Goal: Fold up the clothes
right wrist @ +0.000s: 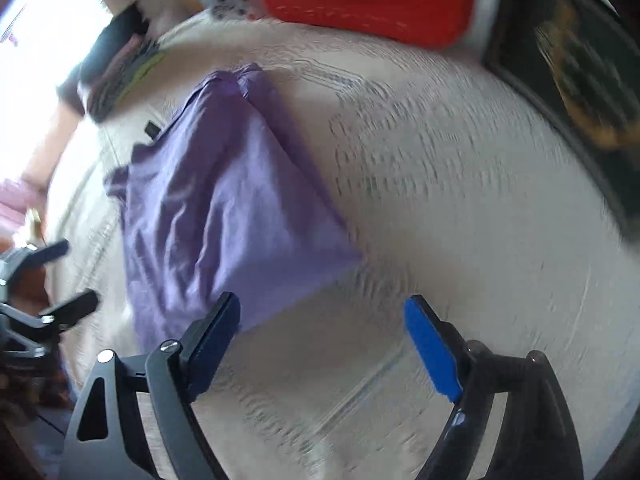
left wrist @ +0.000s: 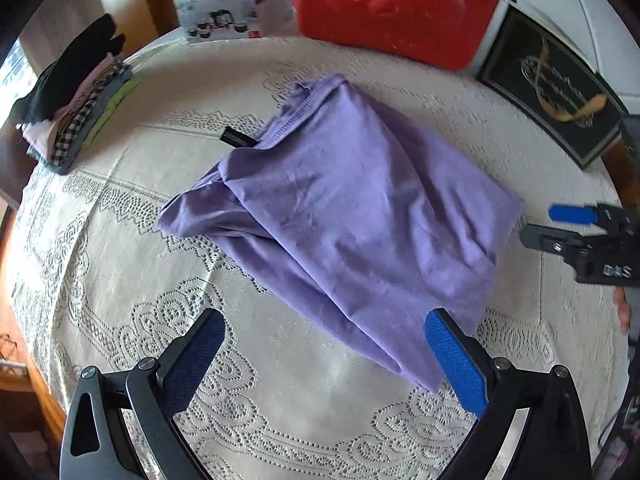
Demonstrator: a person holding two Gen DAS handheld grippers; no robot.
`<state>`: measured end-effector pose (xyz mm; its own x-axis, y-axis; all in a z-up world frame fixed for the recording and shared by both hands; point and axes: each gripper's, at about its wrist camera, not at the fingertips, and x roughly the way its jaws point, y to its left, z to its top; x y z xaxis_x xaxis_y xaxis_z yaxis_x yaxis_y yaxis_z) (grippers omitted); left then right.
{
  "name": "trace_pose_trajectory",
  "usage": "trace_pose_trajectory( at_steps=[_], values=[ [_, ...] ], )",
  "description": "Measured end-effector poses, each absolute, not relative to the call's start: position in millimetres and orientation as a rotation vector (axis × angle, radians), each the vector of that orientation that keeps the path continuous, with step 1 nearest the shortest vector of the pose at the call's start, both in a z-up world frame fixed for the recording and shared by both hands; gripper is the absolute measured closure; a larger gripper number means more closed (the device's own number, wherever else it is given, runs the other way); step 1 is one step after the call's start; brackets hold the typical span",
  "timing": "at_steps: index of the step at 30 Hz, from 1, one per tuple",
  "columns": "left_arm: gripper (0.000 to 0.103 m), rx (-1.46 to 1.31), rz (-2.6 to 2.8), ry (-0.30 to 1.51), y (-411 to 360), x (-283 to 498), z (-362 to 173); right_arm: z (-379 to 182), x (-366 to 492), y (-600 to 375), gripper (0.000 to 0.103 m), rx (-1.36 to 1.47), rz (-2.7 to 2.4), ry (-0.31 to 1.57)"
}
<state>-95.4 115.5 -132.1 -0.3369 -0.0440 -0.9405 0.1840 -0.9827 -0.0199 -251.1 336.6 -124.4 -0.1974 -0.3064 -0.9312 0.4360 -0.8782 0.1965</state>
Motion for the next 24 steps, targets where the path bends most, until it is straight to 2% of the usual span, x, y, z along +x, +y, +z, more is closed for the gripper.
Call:
trace_pose_trajectory(
  at_steps=[5,7,15,16,18,19,20,21,24],
  values=[
    [0.002,1.742,-2.484,0.129,93,-112,-135,-118,-236,341,0.02,1.649,-2.164,0.018],
    [0.002,1.752,-2.511,0.103,76,-123,-138,-120,-230,337,0.037,1.677,-2.189,-0.039],
    [0.004,1.901,-2.675,-0.068,28,-181,-152,-142,-196,315,0.047,1.887,-2.315,-0.344],
    [0.006,1.933,-2.683,-0.092,28,-186,-156,-143,-190,310,0.048,1.909,-2.325,-0.384],
    [0.029,1.989,-2.693,-0.15,29,-196,-165,-143,-179,296,0.051,1.936,-2.34,-0.457],
    [0.054,2.008,-2.687,-0.176,30,-199,-170,-141,-175,286,0.055,1.944,-2.345,-0.481],
    [0.068,2.042,-2.673,-0.191,30,-201,-177,-144,-176,279,0.055,1.952,-2.351,-0.499],
    [0.069,2.062,-2.676,-0.21,30,-201,-181,-144,-172,272,0.055,1.962,-2.358,-0.514],
    [0.083,2.06,-2.734,-0.312,30,-194,-177,-150,-168,256,0.055,1.997,-2.403,-0.538]
  ],
)
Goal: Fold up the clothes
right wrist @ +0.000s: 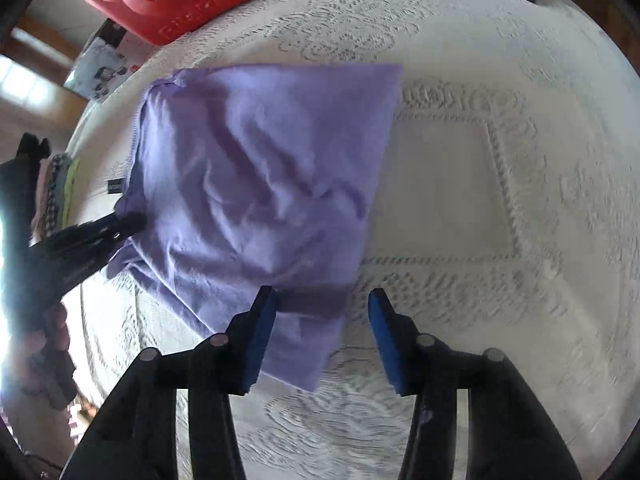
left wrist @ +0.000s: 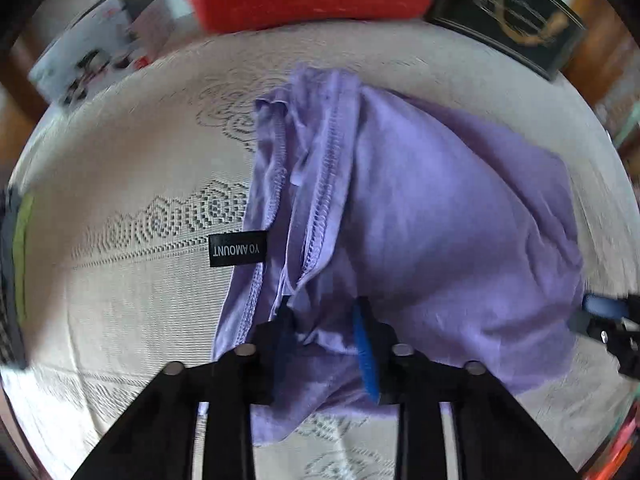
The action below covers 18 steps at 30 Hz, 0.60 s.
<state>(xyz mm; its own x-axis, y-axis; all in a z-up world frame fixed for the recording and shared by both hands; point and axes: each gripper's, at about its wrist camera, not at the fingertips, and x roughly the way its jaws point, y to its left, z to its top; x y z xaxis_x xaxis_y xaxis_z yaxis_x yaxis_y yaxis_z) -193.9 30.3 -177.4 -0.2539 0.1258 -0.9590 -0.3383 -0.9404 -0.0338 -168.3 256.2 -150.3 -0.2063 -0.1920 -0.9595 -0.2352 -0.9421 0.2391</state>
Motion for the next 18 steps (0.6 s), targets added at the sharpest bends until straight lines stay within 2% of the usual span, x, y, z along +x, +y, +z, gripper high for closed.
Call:
trace_pose_trajectory(
  at_steps=[2,4,6,7,8,12,14,16,18],
  values=[
    [0.091,-1.684,2.26,0.245,21,-187,-173,-155,-167,248,0.055,-1.928,2.329,0.519],
    [0.094,-1.688,2.264,0.224,8,-179,-170,-155,-165,239,0.052,-1.886,2.336,0.482],
    [0.095,-1.722,2.276,0.213,-6,-172,-174,-155,-163,233,0.053,-1.88,2.35,0.425],
    [0.095,-1.737,2.269,0.198,-13,-169,-177,-155,-162,230,0.074,-1.878,2.358,0.4],
    [0.095,-1.752,2.262,0.183,-19,-166,-181,-155,-160,227,0.086,-1.884,2.36,0.357],
    [0.094,-1.7,2.267,0.137,-21,-158,-165,-152,-155,225,0.088,-1.877,2.398,0.305],
    [0.091,-1.636,2.271,0.096,-17,-154,-150,-145,-150,229,0.082,-1.848,2.433,0.315],
    [0.086,-1.588,2.296,0.115,-11,-152,-137,-139,-145,234,0.051,-1.827,2.465,0.325],
    [0.079,-1.576,2.309,0.149,-10,-152,-133,-135,-140,238,0.045,-1.807,2.487,0.351]
  ],
)
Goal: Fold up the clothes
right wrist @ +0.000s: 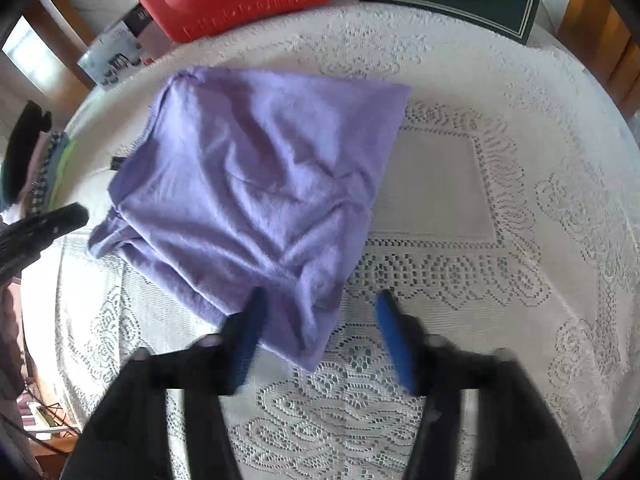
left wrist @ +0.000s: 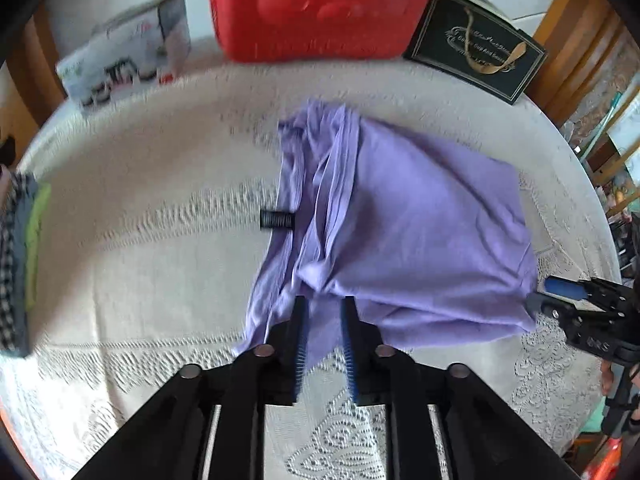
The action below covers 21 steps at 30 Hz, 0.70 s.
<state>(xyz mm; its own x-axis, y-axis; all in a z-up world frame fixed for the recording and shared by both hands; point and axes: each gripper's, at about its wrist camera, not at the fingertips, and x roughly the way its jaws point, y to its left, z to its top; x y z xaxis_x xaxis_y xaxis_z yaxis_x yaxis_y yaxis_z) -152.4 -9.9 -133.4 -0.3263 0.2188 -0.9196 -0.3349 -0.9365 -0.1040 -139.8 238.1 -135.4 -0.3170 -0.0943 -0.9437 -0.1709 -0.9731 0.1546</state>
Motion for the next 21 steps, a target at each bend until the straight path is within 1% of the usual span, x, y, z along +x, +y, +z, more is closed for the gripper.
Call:
trace_pose_trajectory(
  at_steps=[2,3,4,6,7,8,12,13,14,17,18,19,20,21],
  values=[
    [0.07,-1.585,2.304,0.178,-8,-158,-136,-132,-130,246,0.045,-1.784,2.487,0.434],
    [0.068,-1.592,2.299,0.193,-6,-161,-138,-131,-127,248,0.045,-1.777,2.487,0.472],
    [0.064,-1.596,2.292,0.206,-5,-164,-140,-131,-123,249,0.045,-1.771,2.486,0.51],
    [0.054,-1.595,2.262,0.219,-5,-171,-146,-131,-120,249,0.045,-1.752,2.475,0.539],
    [0.042,-1.589,2.249,0.222,-5,-172,-149,-131,-121,248,0.045,-1.736,2.469,0.552],
    [0.035,-1.578,2.233,0.224,-3,-173,-151,-132,-120,246,0.045,-1.715,2.459,0.565],
    [0.035,-1.539,2.174,0.224,9,-185,-160,-137,-115,235,0.045,-1.646,2.396,0.613],
    [0.037,-1.549,2.161,0.228,13,-188,-165,-139,-116,231,0.045,-1.63,2.375,0.613],
    [0.051,-1.567,2.144,0.237,16,-191,-170,-140,-119,229,0.045,-1.623,2.358,0.612],
    [0.085,-1.602,2.105,0.261,22,-192,-177,-148,-124,222,0.045,-1.606,2.314,0.612],
    [0.09,-1.597,2.099,0.264,22,-190,-177,-151,-126,220,0.052,-1.61,2.298,0.608],
    [0.092,-1.59,2.091,0.259,21,-187,-175,-152,-128,216,0.069,-1.615,2.292,0.563],
    [0.093,-1.58,2.086,0.248,17,-184,-171,-152,-130,212,0.082,-1.62,2.286,0.516],
    [0.093,-1.568,2.083,0.241,12,-179,-166,-151,-130,210,0.087,-1.635,2.281,0.501]
  ],
)
